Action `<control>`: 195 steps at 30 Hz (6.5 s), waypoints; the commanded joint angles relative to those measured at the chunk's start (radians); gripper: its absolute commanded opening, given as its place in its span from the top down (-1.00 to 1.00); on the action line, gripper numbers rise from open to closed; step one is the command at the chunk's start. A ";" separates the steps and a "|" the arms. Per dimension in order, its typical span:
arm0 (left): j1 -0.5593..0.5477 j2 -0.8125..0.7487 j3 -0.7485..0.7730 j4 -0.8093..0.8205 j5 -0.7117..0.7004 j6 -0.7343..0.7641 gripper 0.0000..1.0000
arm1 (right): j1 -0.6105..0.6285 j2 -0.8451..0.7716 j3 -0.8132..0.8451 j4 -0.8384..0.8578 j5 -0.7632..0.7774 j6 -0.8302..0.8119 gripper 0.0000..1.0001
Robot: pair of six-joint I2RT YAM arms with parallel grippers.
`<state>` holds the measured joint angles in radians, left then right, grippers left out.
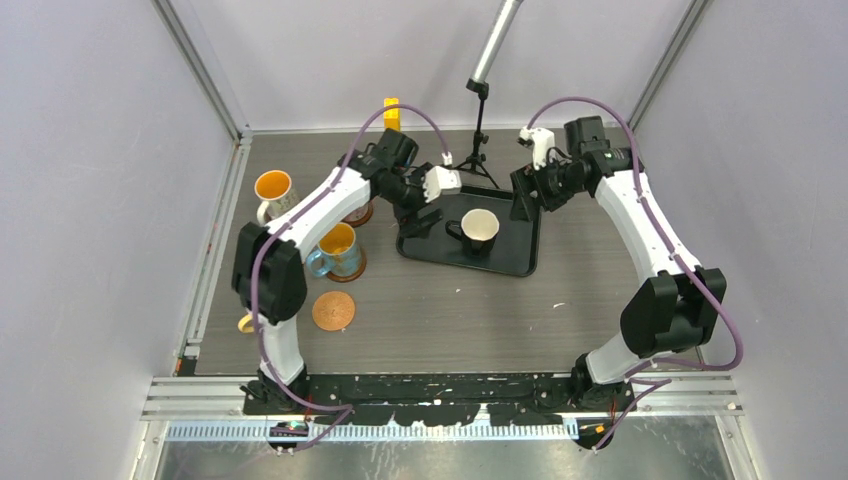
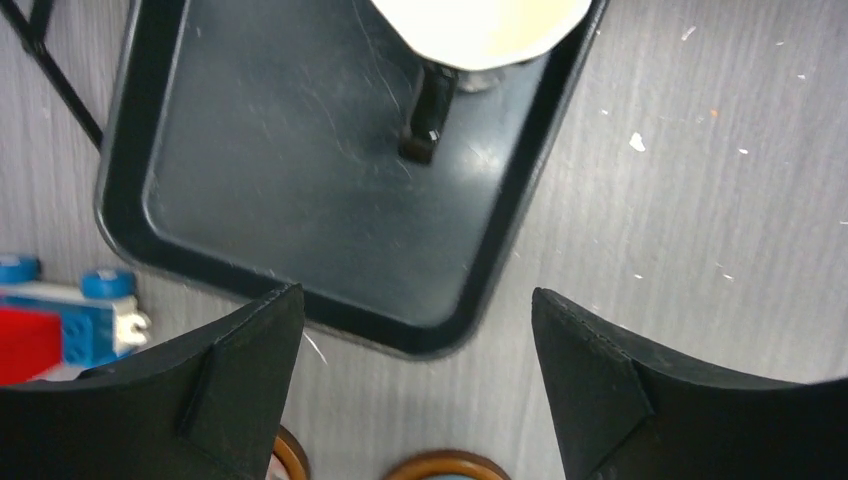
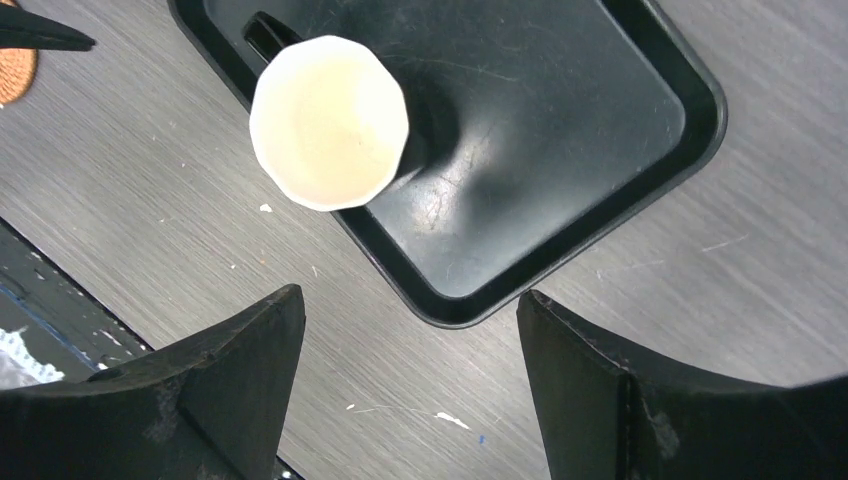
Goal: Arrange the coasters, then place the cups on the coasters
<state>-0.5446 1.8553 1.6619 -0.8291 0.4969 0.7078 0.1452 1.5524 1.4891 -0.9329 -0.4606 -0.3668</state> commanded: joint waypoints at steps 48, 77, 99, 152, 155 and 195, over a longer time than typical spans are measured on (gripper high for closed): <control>-0.148 0.013 -0.008 0.280 -0.053 -0.226 1.00 | -0.193 -0.027 -0.017 0.055 -0.097 0.116 -0.64; 0.419 -0.861 -0.681 -0.250 0.132 0.089 1.00 | -0.156 -0.045 -0.077 0.068 -0.078 0.195 -0.64; 0.540 -0.915 -0.850 -0.124 0.025 0.056 1.00 | -0.145 -0.033 -0.073 0.050 -0.069 0.168 -0.64; 0.572 -0.913 -0.863 -0.332 -0.107 0.124 -0.34 | -0.145 -0.012 -0.063 0.042 -0.081 0.152 -0.64; 0.572 -0.923 -0.861 -0.352 -0.121 0.128 -0.35 | -0.145 -0.010 -0.061 0.042 -0.085 0.154 -0.64; 0.575 -0.807 -0.387 -0.634 -0.088 0.112 -0.72 | 0.217 0.059 -0.138 0.068 0.164 -0.068 -0.60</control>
<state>0.0231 1.0126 1.1809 -1.4250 0.3691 0.8684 0.2852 1.5826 1.3701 -0.9035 -0.3744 -0.3588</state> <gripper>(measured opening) 0.859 0.811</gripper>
